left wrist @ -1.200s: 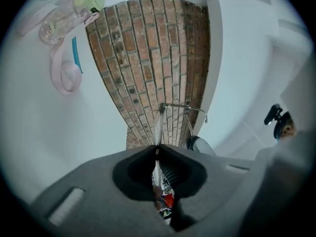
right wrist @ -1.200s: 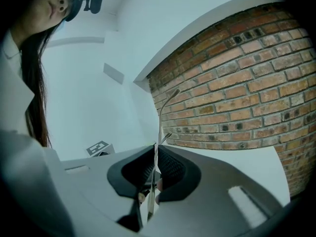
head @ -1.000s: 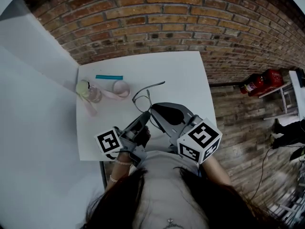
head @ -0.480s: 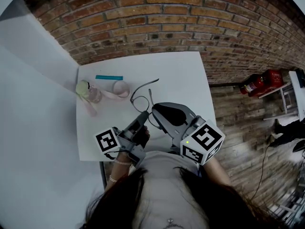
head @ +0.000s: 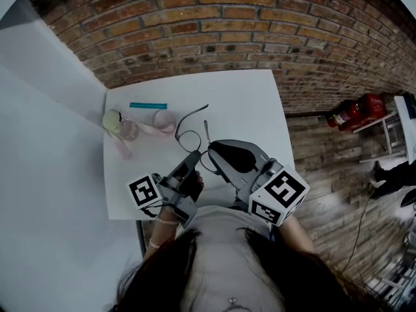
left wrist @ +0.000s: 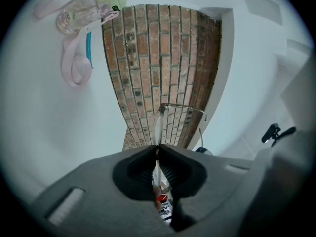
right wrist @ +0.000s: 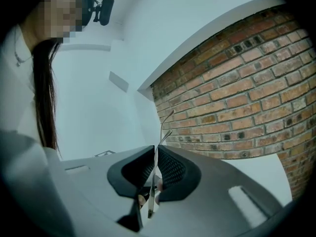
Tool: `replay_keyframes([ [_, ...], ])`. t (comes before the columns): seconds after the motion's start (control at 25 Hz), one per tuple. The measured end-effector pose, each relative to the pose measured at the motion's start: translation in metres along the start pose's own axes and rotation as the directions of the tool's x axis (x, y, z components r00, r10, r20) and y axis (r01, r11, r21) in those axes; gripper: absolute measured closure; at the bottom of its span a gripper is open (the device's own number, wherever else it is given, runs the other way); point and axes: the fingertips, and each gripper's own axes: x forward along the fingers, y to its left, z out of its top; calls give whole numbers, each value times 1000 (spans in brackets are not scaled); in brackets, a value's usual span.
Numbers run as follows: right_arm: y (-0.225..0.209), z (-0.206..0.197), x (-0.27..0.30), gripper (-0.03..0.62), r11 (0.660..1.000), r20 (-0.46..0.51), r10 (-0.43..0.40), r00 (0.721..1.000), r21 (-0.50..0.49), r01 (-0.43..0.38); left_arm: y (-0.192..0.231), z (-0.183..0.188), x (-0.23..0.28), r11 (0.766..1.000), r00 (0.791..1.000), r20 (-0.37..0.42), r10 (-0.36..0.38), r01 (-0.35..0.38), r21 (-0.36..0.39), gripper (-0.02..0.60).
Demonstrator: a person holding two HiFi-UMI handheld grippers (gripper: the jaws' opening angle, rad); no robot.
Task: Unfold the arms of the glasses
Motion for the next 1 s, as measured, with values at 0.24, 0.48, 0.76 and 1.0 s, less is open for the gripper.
replay_keyframes([
  [0.24,-1,2,-2,566,1000,13,-2,1000,-11,2,1,2,0,1000,1000,6,-3,3,-18,560],
  [0.48,-2,5,-4,566,1000,29,0,1000,-19,1,3,3,1,999,1000,12,-10,11,-48,560],
  [0.76,-1,9,-7,565,1000,49,5,999,-26,-4,5,4,-1,995,999,27,-23,26,-92,560],
  [1.0,1,10,-8,565,1000,55,7,998,-28,-6,8,6,-3,991,999,43,-28,34,-126,560],
])
